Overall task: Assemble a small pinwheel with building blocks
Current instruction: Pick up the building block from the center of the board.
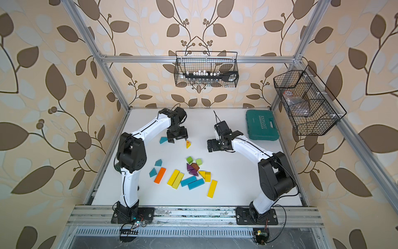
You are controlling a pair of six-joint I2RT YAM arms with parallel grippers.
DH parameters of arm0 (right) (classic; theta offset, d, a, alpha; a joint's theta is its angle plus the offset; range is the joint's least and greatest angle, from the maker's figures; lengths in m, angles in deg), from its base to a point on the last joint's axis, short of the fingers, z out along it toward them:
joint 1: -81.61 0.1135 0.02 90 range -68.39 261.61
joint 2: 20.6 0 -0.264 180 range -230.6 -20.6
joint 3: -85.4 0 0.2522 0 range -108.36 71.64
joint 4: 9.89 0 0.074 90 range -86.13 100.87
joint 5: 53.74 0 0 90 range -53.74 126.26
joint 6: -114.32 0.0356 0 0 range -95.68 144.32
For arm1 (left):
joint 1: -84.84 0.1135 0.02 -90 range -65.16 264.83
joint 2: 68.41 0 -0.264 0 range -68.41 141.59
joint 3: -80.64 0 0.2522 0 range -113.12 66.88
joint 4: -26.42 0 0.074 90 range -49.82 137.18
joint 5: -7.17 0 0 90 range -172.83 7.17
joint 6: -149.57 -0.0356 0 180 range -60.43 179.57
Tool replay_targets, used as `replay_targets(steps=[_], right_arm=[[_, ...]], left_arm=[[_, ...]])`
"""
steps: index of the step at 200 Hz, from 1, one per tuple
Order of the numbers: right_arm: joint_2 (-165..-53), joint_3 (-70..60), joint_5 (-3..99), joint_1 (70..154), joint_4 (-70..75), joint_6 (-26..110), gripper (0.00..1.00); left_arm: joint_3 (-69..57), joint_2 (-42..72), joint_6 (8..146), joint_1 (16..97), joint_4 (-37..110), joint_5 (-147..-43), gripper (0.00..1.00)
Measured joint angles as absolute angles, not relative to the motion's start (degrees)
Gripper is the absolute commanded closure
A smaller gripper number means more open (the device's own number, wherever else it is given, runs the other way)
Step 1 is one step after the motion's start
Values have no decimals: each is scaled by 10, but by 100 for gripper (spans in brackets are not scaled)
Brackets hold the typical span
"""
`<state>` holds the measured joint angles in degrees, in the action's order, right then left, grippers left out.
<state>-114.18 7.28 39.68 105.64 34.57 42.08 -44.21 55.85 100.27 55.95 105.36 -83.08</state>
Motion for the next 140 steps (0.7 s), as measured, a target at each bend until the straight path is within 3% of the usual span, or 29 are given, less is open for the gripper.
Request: replay_targets(steps=[52, 140], right_arm=[[-1122, 104, 413, 1036, 341, 421, 0], [-1121, 116, 429, 1028, 326, 419, 0]], left_arm=[[-551, 638, 992, 555, 1074, -829, 27], [-587, 708, 949, 532, 1076, -834, 37]])
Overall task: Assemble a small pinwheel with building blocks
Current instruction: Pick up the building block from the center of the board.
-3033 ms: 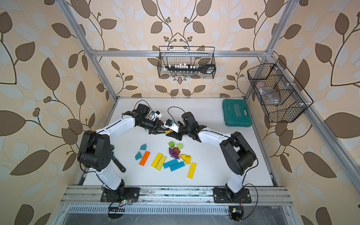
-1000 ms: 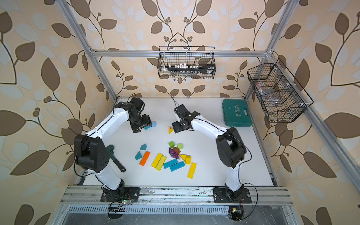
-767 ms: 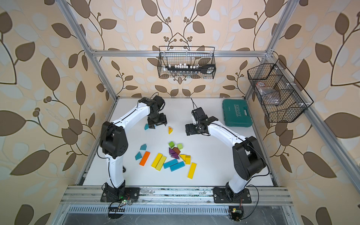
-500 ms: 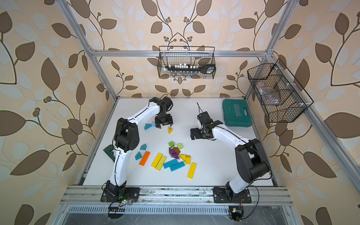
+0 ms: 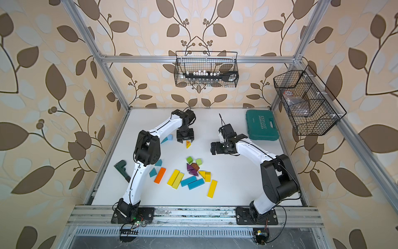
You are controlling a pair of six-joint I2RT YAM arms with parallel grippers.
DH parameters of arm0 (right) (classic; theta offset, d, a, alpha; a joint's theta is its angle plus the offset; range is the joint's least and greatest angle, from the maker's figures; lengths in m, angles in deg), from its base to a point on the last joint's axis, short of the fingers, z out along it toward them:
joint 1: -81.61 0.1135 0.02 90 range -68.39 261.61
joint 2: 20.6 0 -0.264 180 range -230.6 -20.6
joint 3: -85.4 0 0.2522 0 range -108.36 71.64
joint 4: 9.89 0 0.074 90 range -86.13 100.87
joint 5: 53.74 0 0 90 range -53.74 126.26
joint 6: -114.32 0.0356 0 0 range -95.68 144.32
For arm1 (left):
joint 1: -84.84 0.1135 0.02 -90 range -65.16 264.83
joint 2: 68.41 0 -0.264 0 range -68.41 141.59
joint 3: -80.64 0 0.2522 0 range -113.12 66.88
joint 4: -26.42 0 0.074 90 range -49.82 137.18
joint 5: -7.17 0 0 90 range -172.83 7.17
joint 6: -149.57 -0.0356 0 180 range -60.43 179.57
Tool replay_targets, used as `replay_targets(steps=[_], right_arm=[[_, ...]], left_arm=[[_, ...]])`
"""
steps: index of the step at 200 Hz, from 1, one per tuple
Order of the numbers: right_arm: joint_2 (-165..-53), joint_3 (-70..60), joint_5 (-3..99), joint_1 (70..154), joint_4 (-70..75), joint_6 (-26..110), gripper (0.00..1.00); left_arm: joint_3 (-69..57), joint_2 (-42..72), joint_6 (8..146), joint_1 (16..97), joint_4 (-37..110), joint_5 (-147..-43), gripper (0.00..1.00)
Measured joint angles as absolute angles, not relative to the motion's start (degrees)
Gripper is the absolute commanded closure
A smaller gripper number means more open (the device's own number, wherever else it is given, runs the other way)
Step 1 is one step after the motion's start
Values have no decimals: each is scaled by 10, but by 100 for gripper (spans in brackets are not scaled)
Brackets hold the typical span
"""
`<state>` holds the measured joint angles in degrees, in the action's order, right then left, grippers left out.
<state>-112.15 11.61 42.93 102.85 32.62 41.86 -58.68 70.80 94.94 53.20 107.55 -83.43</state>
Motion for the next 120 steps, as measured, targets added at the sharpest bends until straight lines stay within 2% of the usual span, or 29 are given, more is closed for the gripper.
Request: replay_targets(steps=[29, 50, 69, 81, 98, 120], right_arm=[[-1121, 123, 430, 1027, 325, 418, 0], [-1121, 127, 434, 1025, 324, 418, 0], [-1121, 129, 434, 1024, 323, 418, 0], [-1121, 130, 434, 1024, 323, 418, 0], [-1121, 130, 434, 1024, 323, 418, 0], [-1121, 130, 434, 1023, 322, 418, 0]], left_arm=[[-590, 723, 940, 527, 1076, -834, 49], [-590, 728, 931, 525, 1076, -834, 51], [-590, 729, 927, 525, 1076, -834, 57], [-589, 729, 924, 525, 1076, -833, 69], [-587, 729, 921, 525, 1077, -830, 81], [-589, 728, 923, 526, 1078, -824, 87]])
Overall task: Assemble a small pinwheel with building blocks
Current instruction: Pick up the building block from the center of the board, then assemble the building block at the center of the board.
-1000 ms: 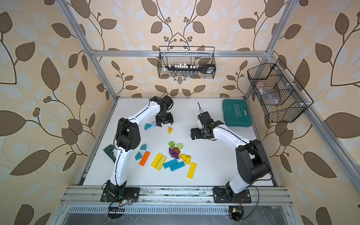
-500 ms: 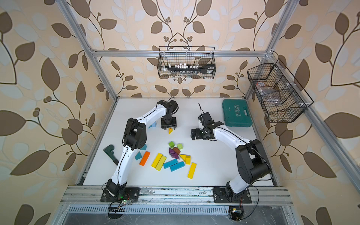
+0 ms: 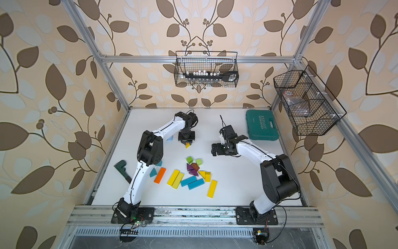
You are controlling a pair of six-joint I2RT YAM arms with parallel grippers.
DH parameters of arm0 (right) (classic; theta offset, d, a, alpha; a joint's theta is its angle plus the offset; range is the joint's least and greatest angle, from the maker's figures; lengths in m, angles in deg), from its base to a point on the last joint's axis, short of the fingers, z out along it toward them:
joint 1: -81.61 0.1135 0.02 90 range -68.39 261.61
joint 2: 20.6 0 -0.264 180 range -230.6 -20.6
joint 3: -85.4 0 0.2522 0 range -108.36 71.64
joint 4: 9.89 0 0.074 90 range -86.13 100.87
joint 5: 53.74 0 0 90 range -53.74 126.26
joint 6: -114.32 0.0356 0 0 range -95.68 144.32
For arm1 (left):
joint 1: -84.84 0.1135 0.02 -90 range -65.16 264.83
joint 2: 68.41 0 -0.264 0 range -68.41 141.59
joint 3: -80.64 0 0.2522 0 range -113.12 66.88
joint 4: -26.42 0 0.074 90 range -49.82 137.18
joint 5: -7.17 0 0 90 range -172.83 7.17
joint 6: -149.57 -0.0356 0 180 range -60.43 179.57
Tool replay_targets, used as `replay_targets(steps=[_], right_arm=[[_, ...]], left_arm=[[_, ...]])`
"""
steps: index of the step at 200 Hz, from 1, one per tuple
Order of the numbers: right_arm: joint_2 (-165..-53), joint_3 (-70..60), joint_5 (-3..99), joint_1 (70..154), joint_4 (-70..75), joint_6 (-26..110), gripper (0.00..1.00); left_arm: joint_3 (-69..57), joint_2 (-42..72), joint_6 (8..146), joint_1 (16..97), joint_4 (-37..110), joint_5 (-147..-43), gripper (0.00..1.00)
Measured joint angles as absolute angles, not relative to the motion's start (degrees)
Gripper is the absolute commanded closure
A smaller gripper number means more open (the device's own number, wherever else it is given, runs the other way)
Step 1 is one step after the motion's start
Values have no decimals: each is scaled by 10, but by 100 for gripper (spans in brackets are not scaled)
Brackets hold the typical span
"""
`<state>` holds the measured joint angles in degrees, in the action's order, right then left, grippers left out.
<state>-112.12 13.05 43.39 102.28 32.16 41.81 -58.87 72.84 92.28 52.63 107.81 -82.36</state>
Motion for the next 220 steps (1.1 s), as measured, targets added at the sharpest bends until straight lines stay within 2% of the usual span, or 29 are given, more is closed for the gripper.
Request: replay_targets(steps=[41, 128, 220], right_arm=[[-1121, 130, 434, 1022, 320, 416, 0], [-1149, 130, 445, 1022, 311, 416, 0], [-1159, 130, 453, 1022, 310, 417, 0]], left_arm=[[-610, 729, 919, 546, 1085, -810, 90], [-691, 729, 879, 691, 1059, -799, 88], [-706, 775, 849, 690, 1046, -811, 84]])
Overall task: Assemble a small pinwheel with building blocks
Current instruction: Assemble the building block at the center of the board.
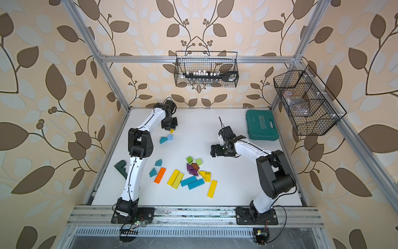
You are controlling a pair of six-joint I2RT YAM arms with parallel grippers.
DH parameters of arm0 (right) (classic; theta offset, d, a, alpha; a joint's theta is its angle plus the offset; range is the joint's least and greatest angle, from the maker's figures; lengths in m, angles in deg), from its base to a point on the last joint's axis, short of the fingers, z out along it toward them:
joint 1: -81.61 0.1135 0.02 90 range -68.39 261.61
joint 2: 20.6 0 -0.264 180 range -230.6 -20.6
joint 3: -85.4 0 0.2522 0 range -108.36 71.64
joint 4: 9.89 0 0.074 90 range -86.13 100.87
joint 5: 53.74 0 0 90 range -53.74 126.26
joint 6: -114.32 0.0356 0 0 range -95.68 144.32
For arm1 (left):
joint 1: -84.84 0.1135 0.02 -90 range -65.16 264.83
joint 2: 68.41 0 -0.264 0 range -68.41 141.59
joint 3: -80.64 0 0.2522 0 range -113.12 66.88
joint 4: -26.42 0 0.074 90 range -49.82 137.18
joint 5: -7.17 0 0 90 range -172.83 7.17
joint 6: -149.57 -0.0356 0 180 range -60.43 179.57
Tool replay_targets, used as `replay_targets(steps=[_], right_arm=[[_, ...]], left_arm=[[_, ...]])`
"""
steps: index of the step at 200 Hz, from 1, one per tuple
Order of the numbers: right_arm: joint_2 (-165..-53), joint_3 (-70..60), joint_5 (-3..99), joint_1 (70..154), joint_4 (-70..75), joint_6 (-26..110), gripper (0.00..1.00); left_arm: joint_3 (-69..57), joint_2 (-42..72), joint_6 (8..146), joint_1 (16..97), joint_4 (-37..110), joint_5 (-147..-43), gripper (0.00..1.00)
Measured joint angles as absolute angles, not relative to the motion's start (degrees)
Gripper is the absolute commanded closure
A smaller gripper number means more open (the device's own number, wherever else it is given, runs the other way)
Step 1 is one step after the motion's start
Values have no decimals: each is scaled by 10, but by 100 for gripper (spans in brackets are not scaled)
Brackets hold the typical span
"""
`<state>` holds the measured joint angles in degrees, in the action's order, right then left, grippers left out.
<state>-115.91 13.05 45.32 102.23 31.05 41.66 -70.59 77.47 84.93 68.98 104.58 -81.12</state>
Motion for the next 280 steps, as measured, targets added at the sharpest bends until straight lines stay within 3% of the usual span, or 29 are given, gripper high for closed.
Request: replay_targets(steps=[25, 64, 122, 143, 220, 280], right_arm=[[-1161, 130, 453, 1022, 310, 417, 0], [-1166, 130, 455, 1024, 310, 417, 0], [-1172, 130, 458, 1025, 310, 417, 0], [-1172, 130, 458, 1025, 310, 417, 0], [-1172, 130, 458, 1025, 310, 417, 0], [-1171, 130, 460, 1025, 310, 417, 0]], left_arm=[[-706, 777, 848, 690, 1043, -814, 82], [-704, 777, 848, 690, 1038, -814, 72], [-699, 780, 841, 690, 1035, -815, 71], [-699, 783, 835, 690, 1035, -815, 62], [-698, 788, 835, 691, 1035, -818, 59], [-698, 778, 836, 691, 1049, -817, 45]])
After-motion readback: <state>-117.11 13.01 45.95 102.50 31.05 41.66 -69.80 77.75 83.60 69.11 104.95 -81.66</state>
